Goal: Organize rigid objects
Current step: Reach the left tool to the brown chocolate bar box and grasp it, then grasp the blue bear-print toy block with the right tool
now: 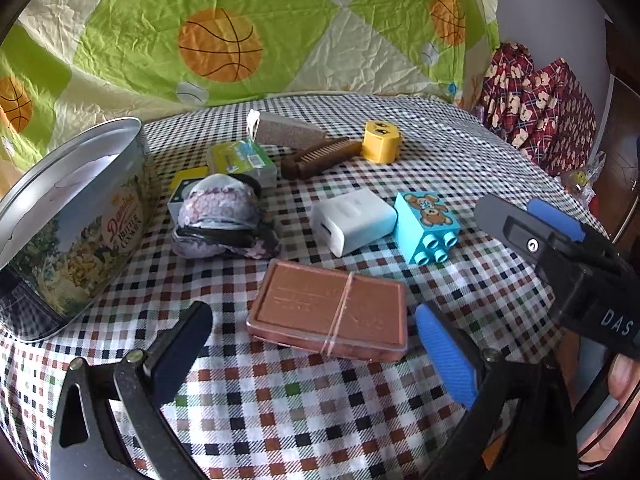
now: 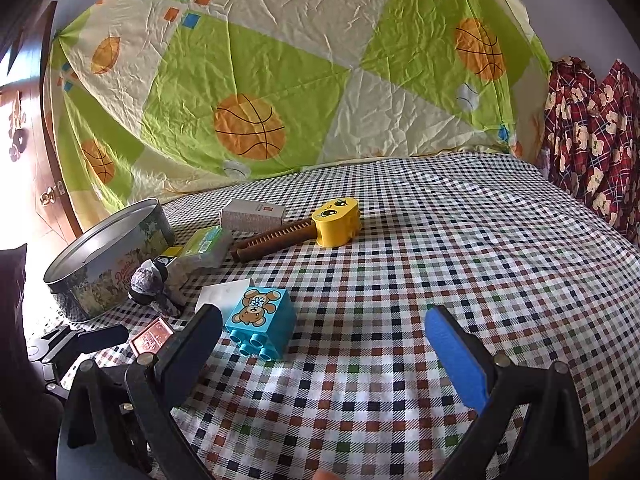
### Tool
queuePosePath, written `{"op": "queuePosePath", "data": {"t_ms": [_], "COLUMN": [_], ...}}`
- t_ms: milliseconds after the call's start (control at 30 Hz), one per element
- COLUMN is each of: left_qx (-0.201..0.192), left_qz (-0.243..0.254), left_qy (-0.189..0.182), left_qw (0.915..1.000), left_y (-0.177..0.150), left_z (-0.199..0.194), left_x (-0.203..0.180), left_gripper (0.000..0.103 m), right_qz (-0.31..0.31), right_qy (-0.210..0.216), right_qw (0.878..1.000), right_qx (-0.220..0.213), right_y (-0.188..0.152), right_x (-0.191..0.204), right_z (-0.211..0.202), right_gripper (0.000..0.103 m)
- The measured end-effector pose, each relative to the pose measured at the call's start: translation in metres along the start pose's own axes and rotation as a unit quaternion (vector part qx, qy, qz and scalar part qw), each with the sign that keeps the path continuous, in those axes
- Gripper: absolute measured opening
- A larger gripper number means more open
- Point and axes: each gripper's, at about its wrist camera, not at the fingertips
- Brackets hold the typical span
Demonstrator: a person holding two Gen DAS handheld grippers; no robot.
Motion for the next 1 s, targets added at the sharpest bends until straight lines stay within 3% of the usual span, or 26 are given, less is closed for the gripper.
{"op": "queuePosePath", "data": {"t_ms": [167, 333, 600, 700, 1000], "left_qx": [-0.001, -0.011, -0.056, -0.07, -0.121], "left_qz": [-0.002, -0.009, -0.03, -0.032, -0.039], "left_qy": [-0.019, -0.026, 0.004, 0.019, 0.015], "left_qw": [0.9998, 0.9996, 0.998, 0.9969, 0.9918], "left_y": [-0.001, -0.002, 0.002, 0.003, -0.002], "left_z": [0.002, -0.002, -0.022, -0.026, -0.038], "left_x": [0.006, 0.014, 0.043, 0.05, 0.057], "left_gripper": [0.076, 0.077, 0.077, 0.077, 0.077], "right_qz": [-0.004, -0.007, -0.067, -0.097, -0.122], "right_qy": [-0.002, -0.004, -0.026, -0.036, -0.016], "right_qw": [1.0, 1.0, 0.997, 0.994, 0.987], "right_qx": [0.003, 0.003, 0.018, 0.032, 0.105], "right_y": [0.001, 0.007, 0.014, 0.012, 0.009], "right_x": [0.003, 0.011, 0.04, 0.05, 0.053], "right_z": [0.002, 0.004, 0.016, 0.021, 0.045], "right_gripper": [0.103, 0.103, 0.102, 0.092, 0.045]}}
Point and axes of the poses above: each gripper's, at about its wrist camera, not at the fingertips, and z roughly the way its jaws point, x to its left, y to its top, and after that the axes turned 8 degrees about -y, right-handed
